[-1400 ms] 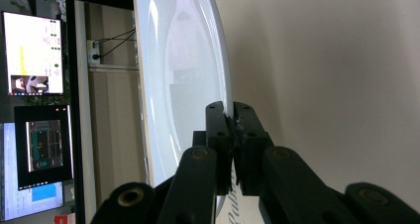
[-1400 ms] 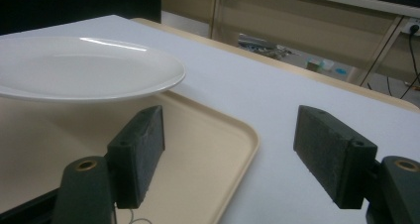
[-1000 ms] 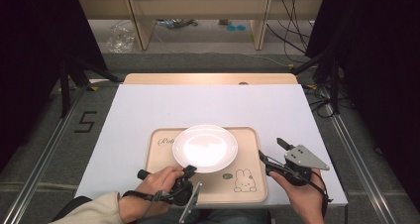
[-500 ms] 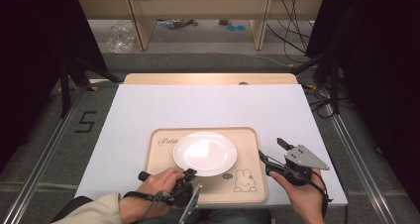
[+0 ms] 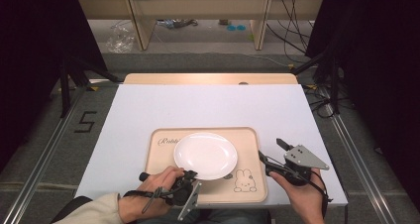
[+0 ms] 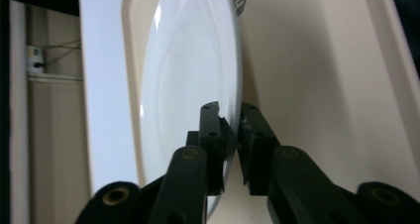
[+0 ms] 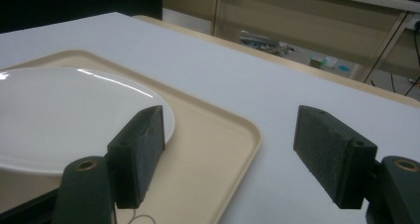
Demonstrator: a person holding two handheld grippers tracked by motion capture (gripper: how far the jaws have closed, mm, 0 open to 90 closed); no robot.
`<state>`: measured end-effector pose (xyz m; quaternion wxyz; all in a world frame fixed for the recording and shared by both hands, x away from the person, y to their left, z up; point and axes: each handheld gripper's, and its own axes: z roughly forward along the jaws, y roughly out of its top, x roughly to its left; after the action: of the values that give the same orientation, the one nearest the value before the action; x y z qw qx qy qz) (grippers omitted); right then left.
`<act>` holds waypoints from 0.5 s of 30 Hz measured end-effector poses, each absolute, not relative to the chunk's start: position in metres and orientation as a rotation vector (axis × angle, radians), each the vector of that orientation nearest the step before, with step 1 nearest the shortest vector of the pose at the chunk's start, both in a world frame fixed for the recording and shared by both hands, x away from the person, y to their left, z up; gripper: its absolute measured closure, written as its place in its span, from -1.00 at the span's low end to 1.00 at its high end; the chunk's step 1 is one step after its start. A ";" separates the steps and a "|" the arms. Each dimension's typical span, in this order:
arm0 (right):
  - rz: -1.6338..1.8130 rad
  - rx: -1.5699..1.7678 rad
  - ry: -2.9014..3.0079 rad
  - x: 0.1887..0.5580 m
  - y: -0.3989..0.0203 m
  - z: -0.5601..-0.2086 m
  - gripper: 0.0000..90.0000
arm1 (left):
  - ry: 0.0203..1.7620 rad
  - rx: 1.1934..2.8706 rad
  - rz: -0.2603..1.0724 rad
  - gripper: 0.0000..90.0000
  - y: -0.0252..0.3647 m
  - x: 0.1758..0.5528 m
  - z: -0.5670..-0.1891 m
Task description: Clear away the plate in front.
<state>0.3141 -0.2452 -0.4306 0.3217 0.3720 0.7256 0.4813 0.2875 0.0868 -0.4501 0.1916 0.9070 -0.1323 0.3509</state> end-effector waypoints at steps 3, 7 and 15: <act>1.264 0.991 1.905 0.314 -0.245 -0.431 -0.36 | -0.337 2.550 0.923 0.73 0.087 0.290 -0.453; 1.258 0.975 1.897 0.315 -0.246 -0.431 -0.36 | -0.281 2.551 0.860 0.60 0.088 0.295 -0.454; 1.262 0.977 1.899 0.315 -0.247 -0.431 -0.36 | -0.117 2.514 0.641 0.02 0.096 0.309 -0.454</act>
<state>0.3149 -0.2465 -0.4315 0.3245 0.3724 0.7242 0.4812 0.3090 0.0960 -0.4543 0.2688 0.9323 -0.0434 0.2379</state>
